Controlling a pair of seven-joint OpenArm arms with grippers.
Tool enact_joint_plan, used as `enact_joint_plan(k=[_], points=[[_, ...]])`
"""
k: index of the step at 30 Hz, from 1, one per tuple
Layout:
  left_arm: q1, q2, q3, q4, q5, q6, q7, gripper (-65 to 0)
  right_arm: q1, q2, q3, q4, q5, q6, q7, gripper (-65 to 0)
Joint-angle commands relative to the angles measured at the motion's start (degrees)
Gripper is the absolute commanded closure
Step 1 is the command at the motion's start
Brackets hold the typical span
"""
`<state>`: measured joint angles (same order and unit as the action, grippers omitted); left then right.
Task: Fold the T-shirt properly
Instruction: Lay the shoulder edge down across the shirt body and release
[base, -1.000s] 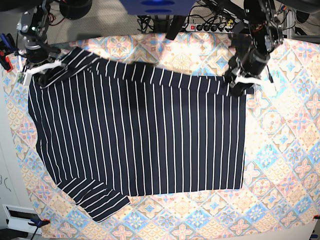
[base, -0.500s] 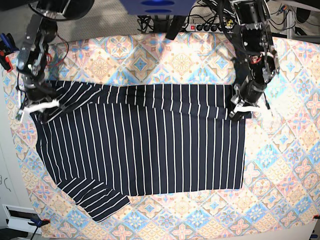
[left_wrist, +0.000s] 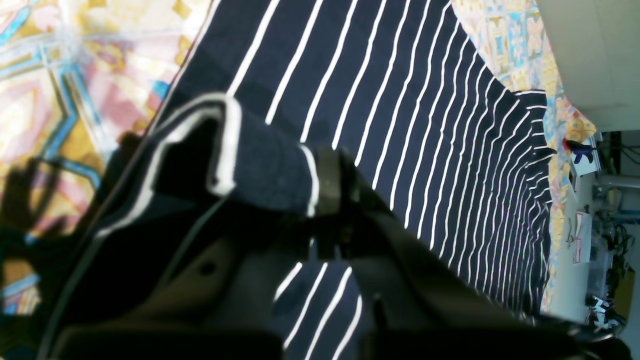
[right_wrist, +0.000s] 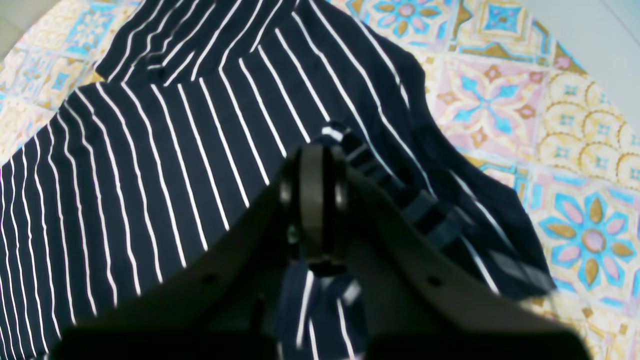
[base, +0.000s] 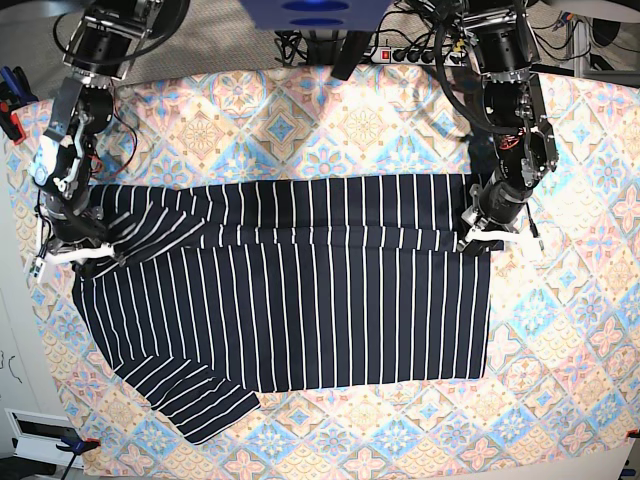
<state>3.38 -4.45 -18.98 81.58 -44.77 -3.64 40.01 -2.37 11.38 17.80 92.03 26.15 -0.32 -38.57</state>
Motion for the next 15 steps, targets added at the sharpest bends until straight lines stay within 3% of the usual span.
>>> enact_joint_plan(k=[1, 7, 15], points=[[-0.8, -0.3, -0.2, 0.9, -0.4, -0.6, -1.0, 0.0, 1.7, 0.6, -0.8, 1.0, 0.4, 0.6, 1.6, -0.2], [-0.7, -0.3, -0.4, 0.9, -0.3, -0.5, -1.0, 0.0, 1.8, 0.6, -1.9, 0.1, 0.3, 0.6, 1.4, -2.1], [-0.3, -0.3, -0.5, 0.9, -0.5, -0.2, -0.9, -25.7, -2.9, 0.8, -1.1, 0.4, 0.2, 0.6, 1.6, -18.5]])
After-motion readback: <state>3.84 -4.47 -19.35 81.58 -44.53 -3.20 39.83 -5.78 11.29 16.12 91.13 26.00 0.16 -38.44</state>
